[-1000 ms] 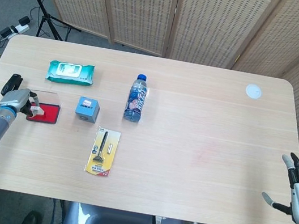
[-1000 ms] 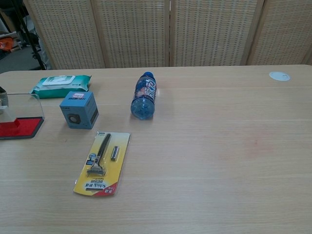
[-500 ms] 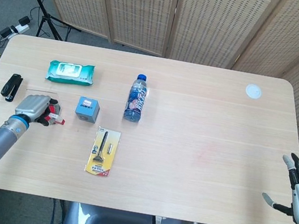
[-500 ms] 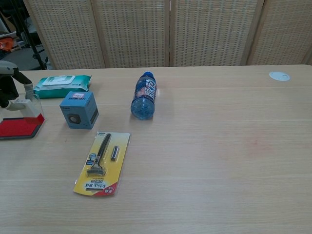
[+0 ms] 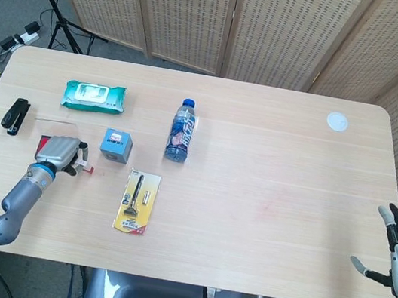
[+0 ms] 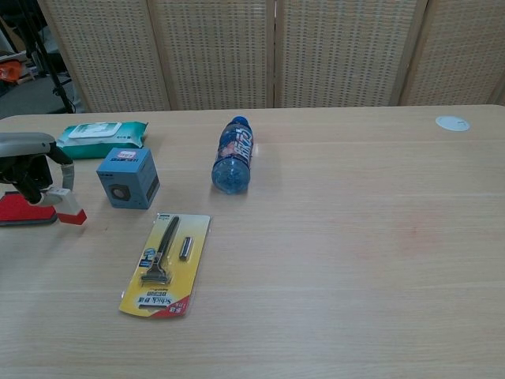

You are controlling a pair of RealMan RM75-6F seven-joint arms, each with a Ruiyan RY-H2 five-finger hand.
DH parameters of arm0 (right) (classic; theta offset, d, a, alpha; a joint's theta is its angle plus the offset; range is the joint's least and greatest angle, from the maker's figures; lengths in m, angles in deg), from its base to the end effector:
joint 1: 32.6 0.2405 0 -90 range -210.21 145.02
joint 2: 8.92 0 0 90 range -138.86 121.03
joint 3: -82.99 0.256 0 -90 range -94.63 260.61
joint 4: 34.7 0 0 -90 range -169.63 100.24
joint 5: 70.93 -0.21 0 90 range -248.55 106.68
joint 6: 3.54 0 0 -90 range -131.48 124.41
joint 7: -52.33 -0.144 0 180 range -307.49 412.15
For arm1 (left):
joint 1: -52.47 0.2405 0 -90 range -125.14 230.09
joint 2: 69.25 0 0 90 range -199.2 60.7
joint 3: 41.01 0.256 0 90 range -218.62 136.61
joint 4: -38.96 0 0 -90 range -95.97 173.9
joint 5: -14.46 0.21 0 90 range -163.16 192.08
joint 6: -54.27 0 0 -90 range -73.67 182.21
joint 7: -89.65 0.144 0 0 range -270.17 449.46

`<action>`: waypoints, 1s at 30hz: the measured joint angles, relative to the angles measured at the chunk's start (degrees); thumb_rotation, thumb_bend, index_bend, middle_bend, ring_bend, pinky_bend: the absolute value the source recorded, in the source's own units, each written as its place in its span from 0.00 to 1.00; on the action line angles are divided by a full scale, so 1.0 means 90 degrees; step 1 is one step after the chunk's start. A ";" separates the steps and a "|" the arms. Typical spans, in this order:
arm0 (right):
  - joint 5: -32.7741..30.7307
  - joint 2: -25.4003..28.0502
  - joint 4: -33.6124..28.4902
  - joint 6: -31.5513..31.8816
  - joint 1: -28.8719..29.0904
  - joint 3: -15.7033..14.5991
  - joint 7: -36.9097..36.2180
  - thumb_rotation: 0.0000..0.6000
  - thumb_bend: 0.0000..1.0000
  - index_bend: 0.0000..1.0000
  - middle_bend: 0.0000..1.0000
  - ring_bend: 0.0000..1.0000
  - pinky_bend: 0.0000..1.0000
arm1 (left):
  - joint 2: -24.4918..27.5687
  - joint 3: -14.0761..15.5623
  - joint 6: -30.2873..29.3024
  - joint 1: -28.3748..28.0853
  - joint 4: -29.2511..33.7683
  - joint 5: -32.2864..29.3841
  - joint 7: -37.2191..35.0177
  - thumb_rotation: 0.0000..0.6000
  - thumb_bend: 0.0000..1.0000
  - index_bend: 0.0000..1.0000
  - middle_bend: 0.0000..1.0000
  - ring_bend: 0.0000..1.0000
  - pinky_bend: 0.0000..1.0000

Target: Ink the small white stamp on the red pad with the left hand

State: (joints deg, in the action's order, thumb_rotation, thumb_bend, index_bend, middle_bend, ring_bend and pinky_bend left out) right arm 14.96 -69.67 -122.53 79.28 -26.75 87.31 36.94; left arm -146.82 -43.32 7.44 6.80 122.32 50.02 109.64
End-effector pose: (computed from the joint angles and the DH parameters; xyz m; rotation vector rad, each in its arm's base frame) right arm -0.3274 -0.1936 0.1863 1.3373 -1.0014 1.0140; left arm -0.2489 0.3593 0.0346 -1.6397 -1.2436 -0.4985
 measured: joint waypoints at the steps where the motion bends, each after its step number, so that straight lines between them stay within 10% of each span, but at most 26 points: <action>1: -0.0003 0.0002 0.0002 -0.0003 0.0001 0.0001 -0.0006 1.00 0.00 0.00 0.00 0.00 0.00 | -0.0009 -0.0001 0.0019 0.0001 -0.0017 -0.0029 0.0011 1.00 0.41 0.62 0.99 0.94 0.93; 30: -0.0046 0.0009 -0.0036 -0.0010 -0.0003 0.0018 0.0054 1.00 0.00 0.00 0.00 0.00 0.00 | -0.0261 -0.0013 0.0171 0.0113 -0.0368 -0.0157 0.0117 1.00 0.32 0.60 0.99 0.94 0.93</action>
State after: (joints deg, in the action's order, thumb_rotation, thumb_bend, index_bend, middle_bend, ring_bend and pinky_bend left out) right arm 14.55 -69.59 -122.85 79.19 -26.77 87.48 37.42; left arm -149.17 -43.44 8.99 7.82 119.00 48.60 110.69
